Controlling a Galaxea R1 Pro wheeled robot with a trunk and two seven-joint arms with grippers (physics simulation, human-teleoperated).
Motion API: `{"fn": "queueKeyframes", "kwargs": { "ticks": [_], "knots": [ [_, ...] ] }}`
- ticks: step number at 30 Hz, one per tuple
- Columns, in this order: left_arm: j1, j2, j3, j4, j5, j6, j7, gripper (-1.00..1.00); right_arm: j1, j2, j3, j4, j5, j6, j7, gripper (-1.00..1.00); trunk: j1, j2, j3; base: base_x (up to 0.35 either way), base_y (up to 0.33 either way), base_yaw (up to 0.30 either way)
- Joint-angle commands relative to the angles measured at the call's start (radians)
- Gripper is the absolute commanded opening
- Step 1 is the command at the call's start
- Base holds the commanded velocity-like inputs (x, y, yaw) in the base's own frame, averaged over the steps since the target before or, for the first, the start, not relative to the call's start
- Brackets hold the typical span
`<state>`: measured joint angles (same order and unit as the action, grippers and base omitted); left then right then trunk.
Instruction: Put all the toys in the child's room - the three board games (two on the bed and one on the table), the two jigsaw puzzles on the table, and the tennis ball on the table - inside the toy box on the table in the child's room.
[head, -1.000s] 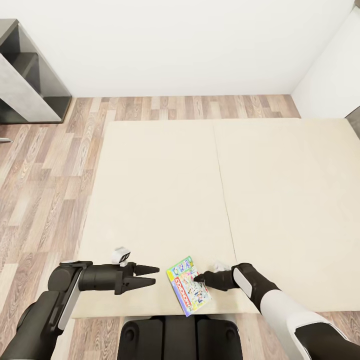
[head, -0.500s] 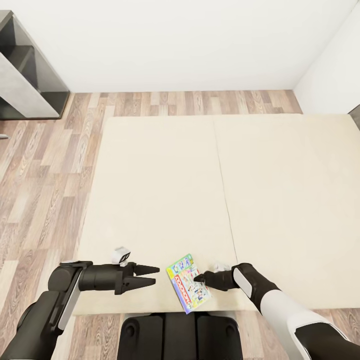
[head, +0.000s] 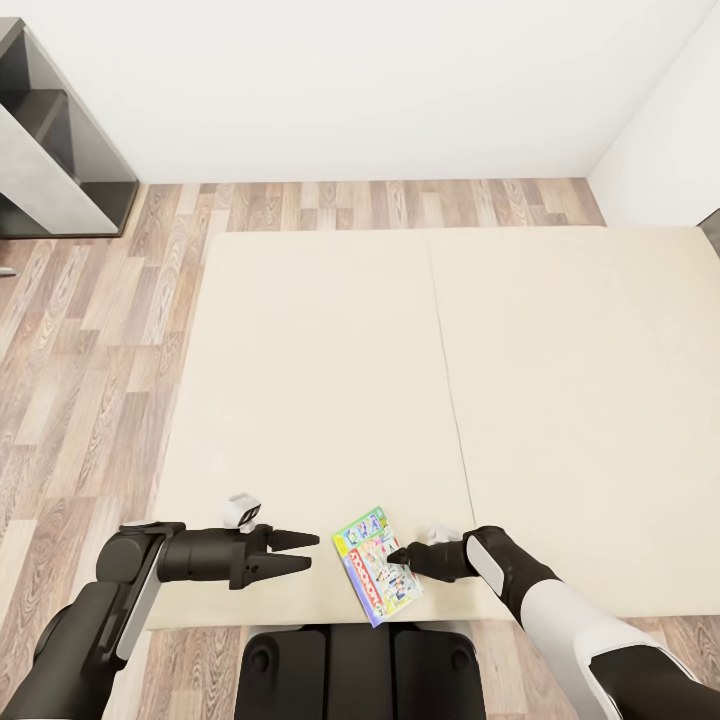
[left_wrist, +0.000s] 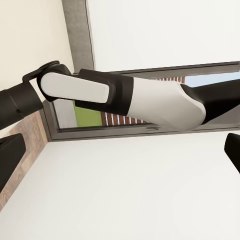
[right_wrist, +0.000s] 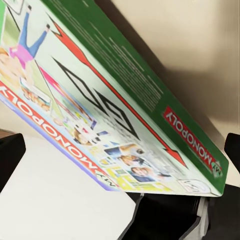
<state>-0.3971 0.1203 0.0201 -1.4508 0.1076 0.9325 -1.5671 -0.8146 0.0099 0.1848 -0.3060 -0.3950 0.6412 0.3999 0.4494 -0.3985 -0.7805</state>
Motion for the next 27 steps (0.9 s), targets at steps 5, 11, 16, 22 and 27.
{"fn": "queueKeyframes", "kwargs": {
  "ticks": [5,11,16,22,27],
  "knots": [
    [0.000,0.001,0.000,0.000,0.000,0.011,-0.004,1.00,0.000,0.001,0.004,-0.001,-0.001,0.004,0.002,1.00,0.001,-0.001,-0.001,0.000,0.000,0.000],
    [0.000,0.001,0.000,0.000,0.000,0.011,-0.004,1.00,0.000,0.014,0.000,0.000,-0.003,0.012,0.002,1.00,0.001,-0.001,-0.001,0.000,0.000,0.000],
    [0.000,0.001,0.000,0.000,0.000,0.011,-0.004,1.00,-0.001,0.019,-0.006,0.001,-0.025,0.021,0.009,1.00,0.001,-0.001,-0.001,0.000,0.000,0.000],
    [0.000,0.001,0.000,0.000,0.000,0.011,-0.004,1.00,0.000,0.018,-0.029,0.001,-0.063,0.027,0.013,1.00,0.001,-0.001,-0.001,0.000,0.000,0.000],
    [0.000,0.001,0.000,0.000,0.000,0.011,-0.004,1.00,-0.001,0.013,-0.037,0.001,-0.066,0.029,0.015,1.00,0.001,-0.001,-0.001,0.000,0.000,0.000]
  ]
}}
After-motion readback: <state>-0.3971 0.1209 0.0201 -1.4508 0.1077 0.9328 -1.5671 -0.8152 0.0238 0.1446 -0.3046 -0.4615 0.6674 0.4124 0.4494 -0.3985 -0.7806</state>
